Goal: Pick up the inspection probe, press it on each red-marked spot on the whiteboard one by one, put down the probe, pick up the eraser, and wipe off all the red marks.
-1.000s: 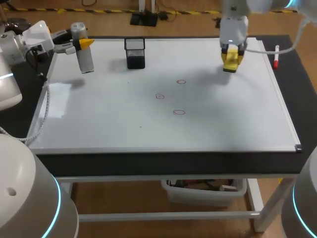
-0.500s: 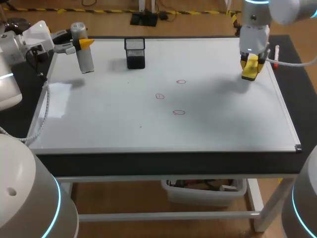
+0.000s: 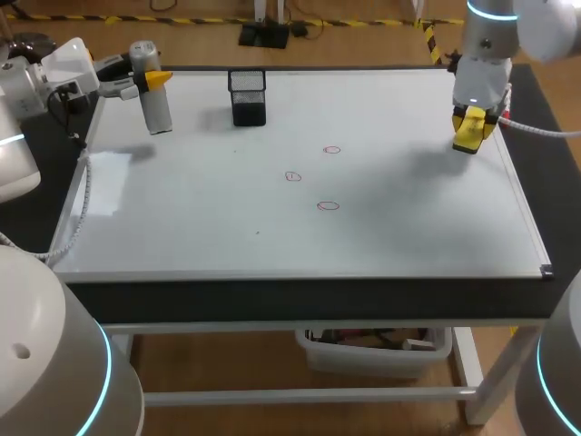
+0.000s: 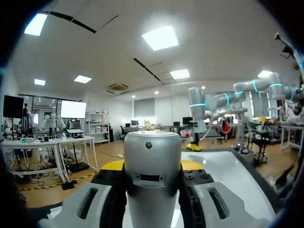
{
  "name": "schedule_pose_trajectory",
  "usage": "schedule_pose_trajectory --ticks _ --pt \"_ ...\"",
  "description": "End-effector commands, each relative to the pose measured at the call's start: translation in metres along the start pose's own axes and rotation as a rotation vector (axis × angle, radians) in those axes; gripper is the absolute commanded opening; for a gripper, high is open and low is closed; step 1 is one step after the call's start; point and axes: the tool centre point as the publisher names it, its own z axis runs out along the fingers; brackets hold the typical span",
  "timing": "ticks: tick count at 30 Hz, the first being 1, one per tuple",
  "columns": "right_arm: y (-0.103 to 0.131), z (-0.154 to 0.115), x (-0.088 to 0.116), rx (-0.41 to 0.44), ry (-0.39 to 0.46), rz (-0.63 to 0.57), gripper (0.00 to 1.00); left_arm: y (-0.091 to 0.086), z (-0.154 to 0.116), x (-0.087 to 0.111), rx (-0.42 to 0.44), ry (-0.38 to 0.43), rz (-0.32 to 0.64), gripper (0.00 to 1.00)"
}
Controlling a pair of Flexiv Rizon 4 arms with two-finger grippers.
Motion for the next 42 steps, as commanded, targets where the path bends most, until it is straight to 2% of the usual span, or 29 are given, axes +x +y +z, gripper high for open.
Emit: schedule_pose_trajectory --ticks 1,6,7,28,35,38,42 --pt "-0.007 -0.002 -0.001 -0.019 0.006 0.001 0.0 -0.001 0.0 0.001 0.002 -0.005 0.003 0.0" --pt "-0.011 -0.001 -0.002 -0.037 0.01 0.015 0.0 -0.001 0.0 0.001 0.002 -0.005 0.003 0.0" --pt "-0.012 -0.001 -0.002 -0.041 -0.02 0.014 0.0 -0.001 0.0 0.001 0.002 -0.005 0.003 0.0" --pt "-0.012 -0.001 -0.002 -0.041 -0.02 0.014 0.0 -0.001 0.0 0.001 0.002 -0.005 0.003 0.0" --pt "-0.012 -0.001 -0.002 -0.041 -0.02 0.014 0.0 -0.002 0.02 0.055 0.064 0.064 0.0 0.0" --pt "-0.012 -0.001 -0.002 -0.041 -0.02 0.014 0.0 0.002 0.034 0.082 0.054 0.125 -0.004 0.0" --pt "-0.012 -0.001 -0.002 -0.041 -0.02 0.014 0.0 0.006 0.053 0.114 0.086 0.195 -0.037 0.0"
